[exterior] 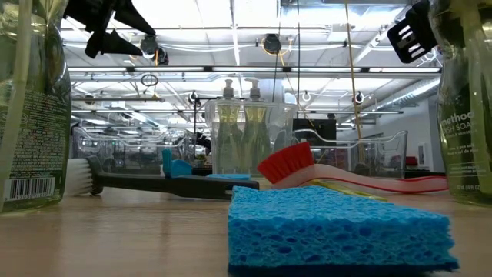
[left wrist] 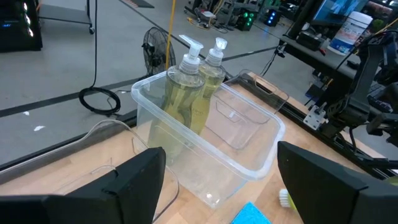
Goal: Pick & Place Kitchen Sink Supplies
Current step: Put the yellow dish soap into the white bin
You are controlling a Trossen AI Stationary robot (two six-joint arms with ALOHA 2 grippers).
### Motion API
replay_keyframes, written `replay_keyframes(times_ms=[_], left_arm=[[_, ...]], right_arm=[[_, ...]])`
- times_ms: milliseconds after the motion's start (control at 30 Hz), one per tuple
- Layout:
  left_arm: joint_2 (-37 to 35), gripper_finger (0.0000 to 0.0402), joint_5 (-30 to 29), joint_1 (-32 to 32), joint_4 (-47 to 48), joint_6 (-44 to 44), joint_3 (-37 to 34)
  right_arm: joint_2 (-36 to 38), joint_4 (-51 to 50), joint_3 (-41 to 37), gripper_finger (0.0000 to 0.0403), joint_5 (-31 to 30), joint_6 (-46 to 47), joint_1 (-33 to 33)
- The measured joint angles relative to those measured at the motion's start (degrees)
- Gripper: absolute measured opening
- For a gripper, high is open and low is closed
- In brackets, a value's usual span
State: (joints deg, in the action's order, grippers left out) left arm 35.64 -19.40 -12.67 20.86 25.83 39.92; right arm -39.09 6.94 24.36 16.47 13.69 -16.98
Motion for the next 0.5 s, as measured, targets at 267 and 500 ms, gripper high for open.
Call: replay_keyframes(times_ms=[267,500], left_arm=[[0.0,0.0306,0.0,0.0,0.0,0.2,0.0],[0.0,0.0306,0.0,0.0,0.0,0.2,0.0]], right_arm=[[0.0,1.7,0.0,0.0189,-0.4,-0.1,0.0],[0.0,2.9,0.0,0.0117,-0.8,-0.3,0.0]])
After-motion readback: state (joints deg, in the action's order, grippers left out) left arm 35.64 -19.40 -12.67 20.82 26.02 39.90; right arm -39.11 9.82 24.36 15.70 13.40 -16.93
